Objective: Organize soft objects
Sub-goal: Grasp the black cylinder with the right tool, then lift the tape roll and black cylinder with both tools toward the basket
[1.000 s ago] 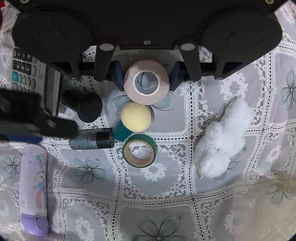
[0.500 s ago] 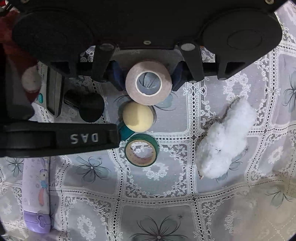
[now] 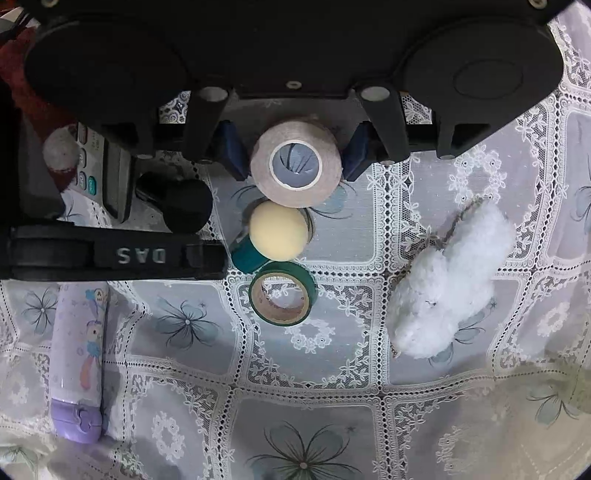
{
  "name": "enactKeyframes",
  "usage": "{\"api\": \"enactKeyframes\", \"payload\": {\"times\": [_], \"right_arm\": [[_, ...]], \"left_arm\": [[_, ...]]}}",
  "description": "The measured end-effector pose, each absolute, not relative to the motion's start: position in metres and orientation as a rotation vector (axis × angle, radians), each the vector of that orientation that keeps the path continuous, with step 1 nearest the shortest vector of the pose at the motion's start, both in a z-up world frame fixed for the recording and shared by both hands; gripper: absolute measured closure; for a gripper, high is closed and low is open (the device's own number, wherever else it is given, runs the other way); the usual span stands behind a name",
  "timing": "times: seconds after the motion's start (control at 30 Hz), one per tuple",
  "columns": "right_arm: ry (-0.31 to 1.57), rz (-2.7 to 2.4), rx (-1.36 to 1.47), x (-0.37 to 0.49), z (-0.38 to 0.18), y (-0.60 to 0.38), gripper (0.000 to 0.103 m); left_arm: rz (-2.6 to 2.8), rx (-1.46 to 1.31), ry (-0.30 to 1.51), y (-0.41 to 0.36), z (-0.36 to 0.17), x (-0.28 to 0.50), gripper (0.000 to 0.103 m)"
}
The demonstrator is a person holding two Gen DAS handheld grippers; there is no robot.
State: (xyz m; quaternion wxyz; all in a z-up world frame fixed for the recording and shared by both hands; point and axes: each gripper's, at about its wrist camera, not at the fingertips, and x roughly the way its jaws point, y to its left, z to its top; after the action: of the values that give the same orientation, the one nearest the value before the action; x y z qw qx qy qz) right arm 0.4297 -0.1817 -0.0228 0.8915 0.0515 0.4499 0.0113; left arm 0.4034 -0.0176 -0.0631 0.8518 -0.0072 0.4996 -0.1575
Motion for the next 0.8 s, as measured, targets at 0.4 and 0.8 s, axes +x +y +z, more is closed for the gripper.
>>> {"api": "enactKeyframes", "payload": {"times": [0.4, 0.8], "right_arm": [[0.897, -0.006, 0.141, 0.415, -0.003, -0.206, 0.034], [0.897, -0.042, 0.171, 0.369, 0.012, -0.231, 0.034]], "left_arm": [[-0.315, 0.004, 1.018, -0.014, -0.054, 0.398, 0.055], [-0.297, -0.005, 1.008, -0.014, -0.032, 0.366, 0.055]]}}
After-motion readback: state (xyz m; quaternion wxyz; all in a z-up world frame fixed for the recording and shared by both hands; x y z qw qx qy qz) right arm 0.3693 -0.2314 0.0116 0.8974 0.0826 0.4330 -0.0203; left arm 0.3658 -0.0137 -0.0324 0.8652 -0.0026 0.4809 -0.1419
